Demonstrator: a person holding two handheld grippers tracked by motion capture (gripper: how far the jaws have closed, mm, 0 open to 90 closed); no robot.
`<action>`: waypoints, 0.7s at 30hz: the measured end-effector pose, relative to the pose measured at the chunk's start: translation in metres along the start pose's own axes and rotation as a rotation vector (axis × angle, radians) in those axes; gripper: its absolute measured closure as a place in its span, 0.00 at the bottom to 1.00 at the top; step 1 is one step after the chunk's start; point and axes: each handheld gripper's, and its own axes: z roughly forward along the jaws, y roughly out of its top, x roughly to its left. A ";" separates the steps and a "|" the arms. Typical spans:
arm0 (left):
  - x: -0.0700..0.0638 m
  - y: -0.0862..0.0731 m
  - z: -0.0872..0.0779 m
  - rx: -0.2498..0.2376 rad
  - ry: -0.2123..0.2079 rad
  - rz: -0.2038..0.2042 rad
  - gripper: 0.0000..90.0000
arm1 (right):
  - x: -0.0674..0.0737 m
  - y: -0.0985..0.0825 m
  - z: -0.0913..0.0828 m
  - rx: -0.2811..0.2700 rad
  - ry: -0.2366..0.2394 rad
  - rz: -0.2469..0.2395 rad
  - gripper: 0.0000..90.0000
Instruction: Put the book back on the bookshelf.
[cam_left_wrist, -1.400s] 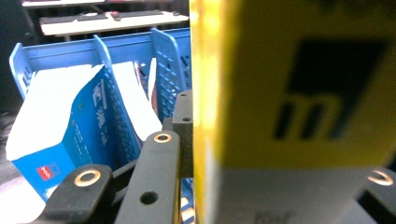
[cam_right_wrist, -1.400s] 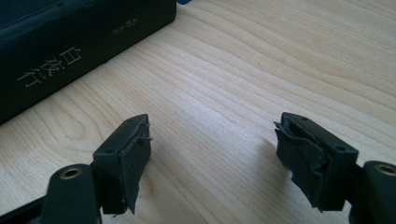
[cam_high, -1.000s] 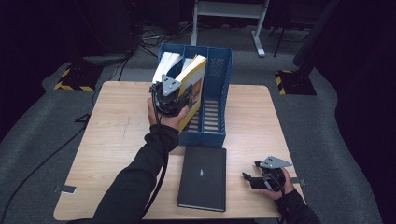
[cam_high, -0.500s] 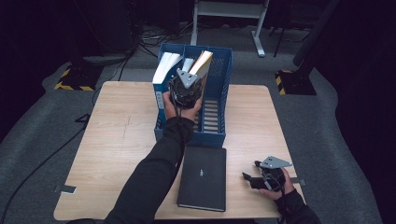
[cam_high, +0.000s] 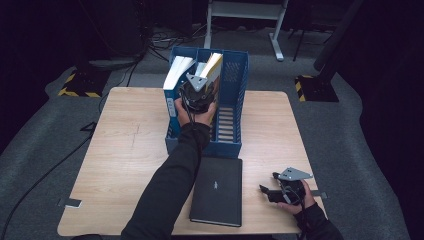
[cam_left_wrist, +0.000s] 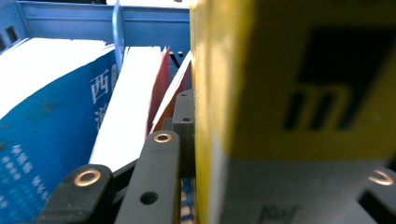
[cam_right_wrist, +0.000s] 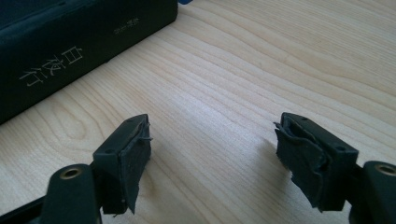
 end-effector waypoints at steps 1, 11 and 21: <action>-0.001 0.000 0.002 -0.006 0.005 0.009 0.83 | 0.000 0.000 0.000 0.000 0.000 0.000 0.29; -0.012 -0.002 0.014 -0.028 0.072 0.098 0.83 | 0.000 0.000 0.000 0.000 0.000 0.002 0.29; -0.012 -0.002 0.014 -0.006 0.075 0.139 0.81 | 0.000 0.000 0.000 0.000 0.000 0.002 0.29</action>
